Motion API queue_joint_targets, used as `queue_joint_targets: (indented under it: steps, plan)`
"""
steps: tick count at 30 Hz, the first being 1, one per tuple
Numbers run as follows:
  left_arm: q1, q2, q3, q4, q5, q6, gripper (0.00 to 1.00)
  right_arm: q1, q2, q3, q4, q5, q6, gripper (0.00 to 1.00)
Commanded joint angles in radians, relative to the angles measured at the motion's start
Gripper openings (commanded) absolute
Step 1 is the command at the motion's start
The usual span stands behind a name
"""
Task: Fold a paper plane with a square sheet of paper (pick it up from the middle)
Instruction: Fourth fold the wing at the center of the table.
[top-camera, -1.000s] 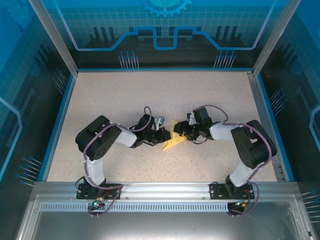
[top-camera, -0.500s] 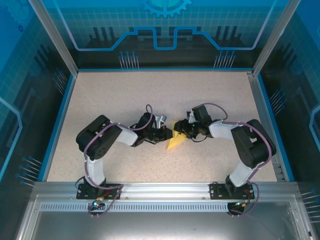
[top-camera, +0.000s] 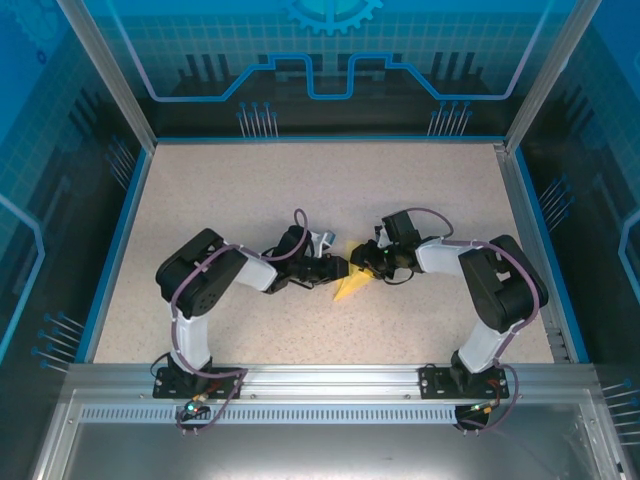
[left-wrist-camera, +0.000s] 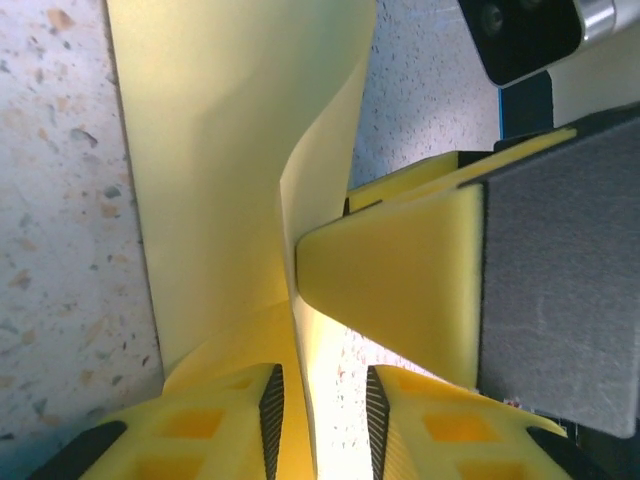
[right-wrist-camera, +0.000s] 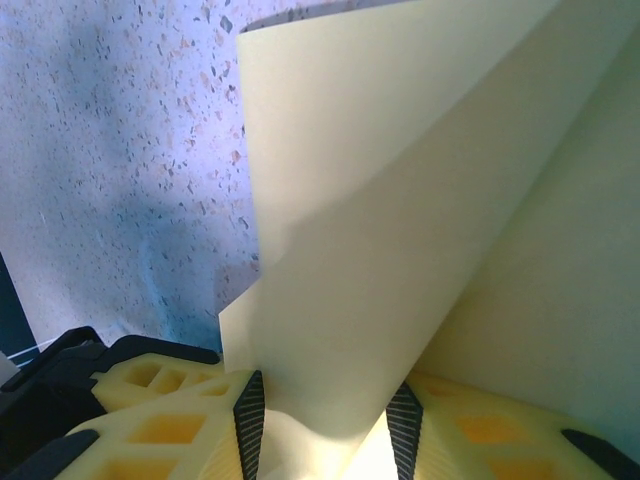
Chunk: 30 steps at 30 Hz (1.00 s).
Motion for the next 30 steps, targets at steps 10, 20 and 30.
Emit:
queue_joint_targets:
  steps: [10,20,30]
  plan:
    - [-0.014,-0.079,-0.047,-0.068,-0.014,0.022,0.36,-0.005,0.035,0.017,-0.057,0.033,0.018,0.41]
    - [-0.029,-0.031,0.008,-0.108,-0.018,0.036,0.32,-0.005,0.042,0.018,-0.051,0.026,0.029,0.42]
    - [-0.031,-0.005,0.041,-0.132,-0.030,0.046,0.17,-0.010,0.032,0.011,-0.028,-0.002,0.022,0.43]
